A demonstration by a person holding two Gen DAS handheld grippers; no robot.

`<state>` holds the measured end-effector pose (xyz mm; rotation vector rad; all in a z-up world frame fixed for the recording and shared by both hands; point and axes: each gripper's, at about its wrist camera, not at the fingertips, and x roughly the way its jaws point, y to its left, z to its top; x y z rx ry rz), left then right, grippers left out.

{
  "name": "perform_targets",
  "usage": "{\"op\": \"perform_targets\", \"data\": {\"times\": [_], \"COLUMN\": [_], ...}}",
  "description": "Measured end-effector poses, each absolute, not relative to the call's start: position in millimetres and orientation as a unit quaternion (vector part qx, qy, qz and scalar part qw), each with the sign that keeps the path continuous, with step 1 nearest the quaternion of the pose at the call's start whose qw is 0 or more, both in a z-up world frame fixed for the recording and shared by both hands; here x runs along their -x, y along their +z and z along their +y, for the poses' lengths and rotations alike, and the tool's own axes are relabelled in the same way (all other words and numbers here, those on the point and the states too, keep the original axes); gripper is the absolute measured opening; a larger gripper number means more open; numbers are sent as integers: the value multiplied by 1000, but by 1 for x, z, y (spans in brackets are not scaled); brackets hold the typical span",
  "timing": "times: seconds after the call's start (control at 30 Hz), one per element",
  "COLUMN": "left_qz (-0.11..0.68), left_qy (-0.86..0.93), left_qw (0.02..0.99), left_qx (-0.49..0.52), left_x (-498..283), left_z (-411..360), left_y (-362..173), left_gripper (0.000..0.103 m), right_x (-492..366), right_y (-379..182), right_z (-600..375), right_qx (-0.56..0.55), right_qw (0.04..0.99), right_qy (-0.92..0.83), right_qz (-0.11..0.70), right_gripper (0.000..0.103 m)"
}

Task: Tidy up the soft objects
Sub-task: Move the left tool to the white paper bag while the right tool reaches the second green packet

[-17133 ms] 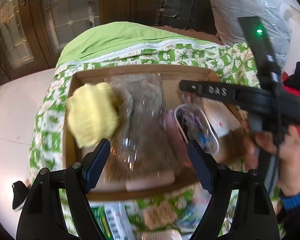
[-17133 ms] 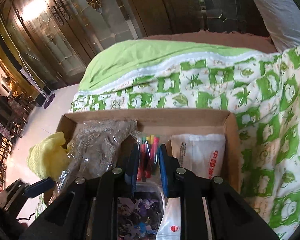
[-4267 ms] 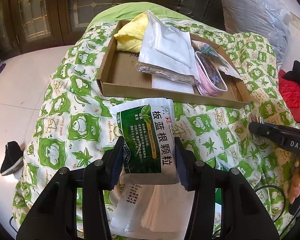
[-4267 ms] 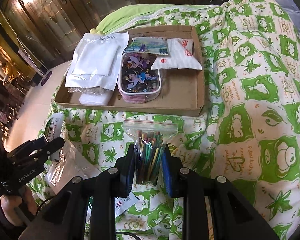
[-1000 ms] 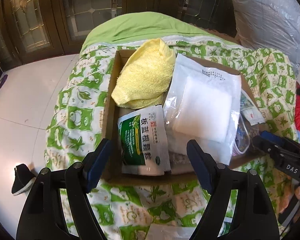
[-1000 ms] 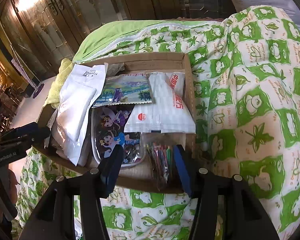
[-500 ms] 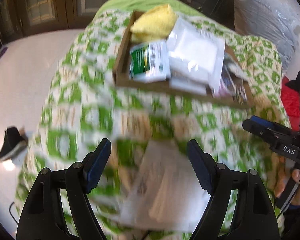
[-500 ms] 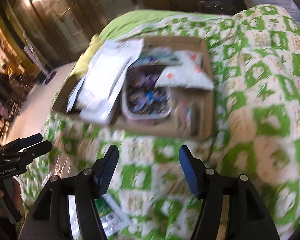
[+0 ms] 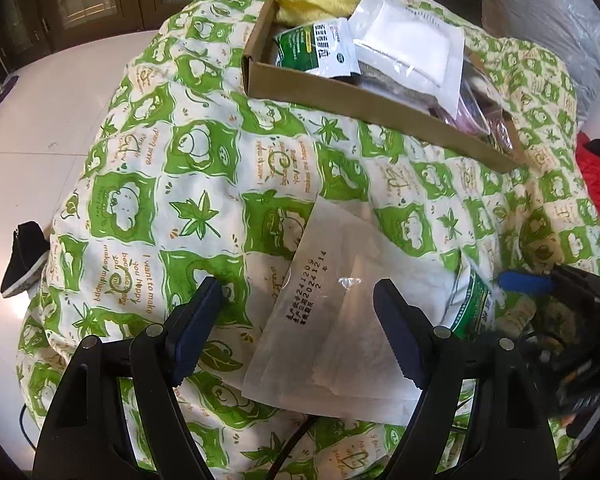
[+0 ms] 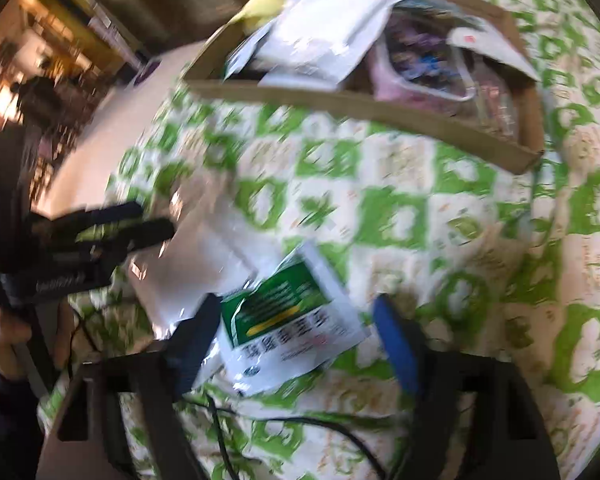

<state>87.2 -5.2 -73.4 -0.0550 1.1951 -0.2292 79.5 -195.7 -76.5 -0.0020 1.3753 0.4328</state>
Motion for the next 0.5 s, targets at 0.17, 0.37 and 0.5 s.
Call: {"op": "perform_targets", "data": {"times": [0.17, 0.37, 0.5], "left_qz": [568, 573, 585], "left_qy": [-107, -109, -119], "left_qw": [816, 812, 802], "left_qx": [20, 11, 3], "left_x": [-90, -90, -91], "left_z": [-8, -10, -14], "left_y": [-79, -80, -83], "left_gripper": [79, 80, 84], "right_x": [-74, -75, -81], "right_y": [-93, -105, -106], "right_z": [-180, -168, -175], "right_qx": [48, 78, 62], "right_qw": [731, 734, 735], "right_qy": [205, 192, 176], "right_qz": [649, 647, 652], "right_gripper": [91, 98, 97]}}
